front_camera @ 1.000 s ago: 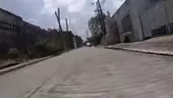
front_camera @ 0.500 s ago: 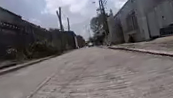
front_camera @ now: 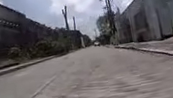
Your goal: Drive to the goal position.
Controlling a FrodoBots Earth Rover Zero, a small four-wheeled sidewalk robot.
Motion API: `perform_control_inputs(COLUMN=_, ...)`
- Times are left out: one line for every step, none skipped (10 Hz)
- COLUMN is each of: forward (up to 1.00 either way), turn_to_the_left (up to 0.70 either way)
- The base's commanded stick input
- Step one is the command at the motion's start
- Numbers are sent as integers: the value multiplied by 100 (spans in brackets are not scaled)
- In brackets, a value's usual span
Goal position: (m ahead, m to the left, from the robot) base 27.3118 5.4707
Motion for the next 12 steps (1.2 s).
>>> perform_control_inputs(forward=100, turn_to_the_left=0)
perform_control_inputs(forward=100, turn_to_the_left=0)
perform_control_inputs(forward=100, turn_to_the_left=0)
perform_control_inputs(forward=100, turn_to_the_left=0)
perform_control_inputs(forward=100, turn_to_the_left=0)
perform_control_inputs(forward=100, turn_to_the_left=0)
perform_control_inputs(forward=100, turn_to_the_left=0)
perform_control_inputs(forward=100, turn_to_the_left=0)
perform_control_inputs(forward=100, turn_to_the_left=0)
perform_control_inputs(forward=100, turn_to_the_left=0)
perform_control_inputs(forward=100, turn_to_the_left=0)
perform_control_inputs(forward=100, turn_to_the_left=0)
